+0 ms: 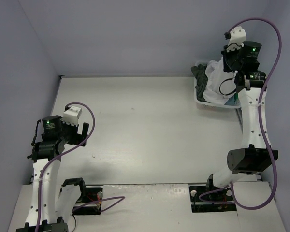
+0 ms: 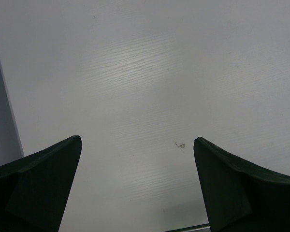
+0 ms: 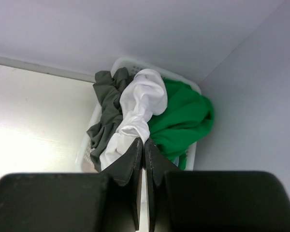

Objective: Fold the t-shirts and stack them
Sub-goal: Grab crumpled tshirt from bin with the right arm

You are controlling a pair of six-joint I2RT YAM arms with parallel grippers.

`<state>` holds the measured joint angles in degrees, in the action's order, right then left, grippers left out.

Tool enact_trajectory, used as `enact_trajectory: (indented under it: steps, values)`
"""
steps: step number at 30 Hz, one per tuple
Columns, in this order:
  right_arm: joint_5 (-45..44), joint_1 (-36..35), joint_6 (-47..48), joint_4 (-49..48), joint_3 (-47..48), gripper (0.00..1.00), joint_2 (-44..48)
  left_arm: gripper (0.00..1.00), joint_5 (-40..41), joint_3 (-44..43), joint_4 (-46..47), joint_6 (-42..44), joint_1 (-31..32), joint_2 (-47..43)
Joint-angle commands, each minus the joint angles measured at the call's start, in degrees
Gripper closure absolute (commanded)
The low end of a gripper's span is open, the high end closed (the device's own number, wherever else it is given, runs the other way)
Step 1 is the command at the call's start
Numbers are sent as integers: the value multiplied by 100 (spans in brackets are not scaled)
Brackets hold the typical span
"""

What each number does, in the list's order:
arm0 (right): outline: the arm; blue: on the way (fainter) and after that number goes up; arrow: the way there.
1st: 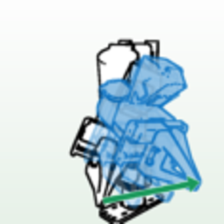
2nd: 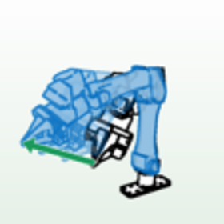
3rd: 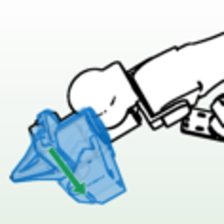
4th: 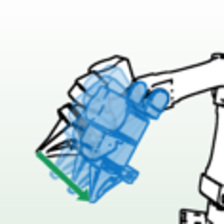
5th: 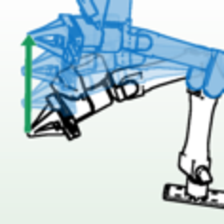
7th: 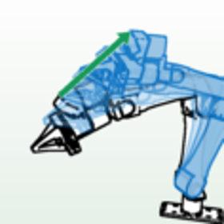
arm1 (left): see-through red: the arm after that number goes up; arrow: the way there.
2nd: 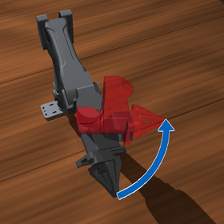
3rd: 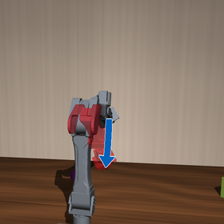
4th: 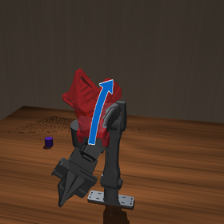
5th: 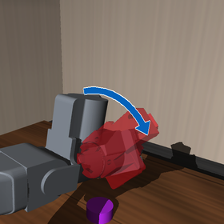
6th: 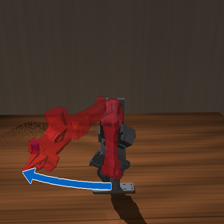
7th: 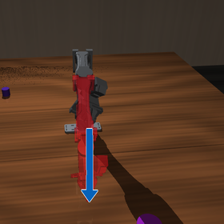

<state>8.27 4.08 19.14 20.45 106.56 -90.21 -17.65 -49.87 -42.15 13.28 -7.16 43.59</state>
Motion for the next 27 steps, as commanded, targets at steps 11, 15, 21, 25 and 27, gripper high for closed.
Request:
enact_trajectory:
  steps: [11, 15, 21, 25, 27]
  values:
    - [68, -3, 222, -1639, 602, 100, 478, 6, 86, -76, 190, 78, -58, -35]
    - [305, -21, 82, -1842, 936, 100, 575, 6, 77, -76, 190, 70, -75, -9]
    - [631, -21, -120, -1930, 1847, 100, 584, 6, 77, -76, 190, 78, -84, 0]
    - [789, -21, -208, -1939, 2525, 100, 619, 6, 77, -76, 190, 78, -110, -9]
    - [860, -21, -235, -1974, 2720, 100, 706, 6, 77, -85, 199, 78, -128, -9]
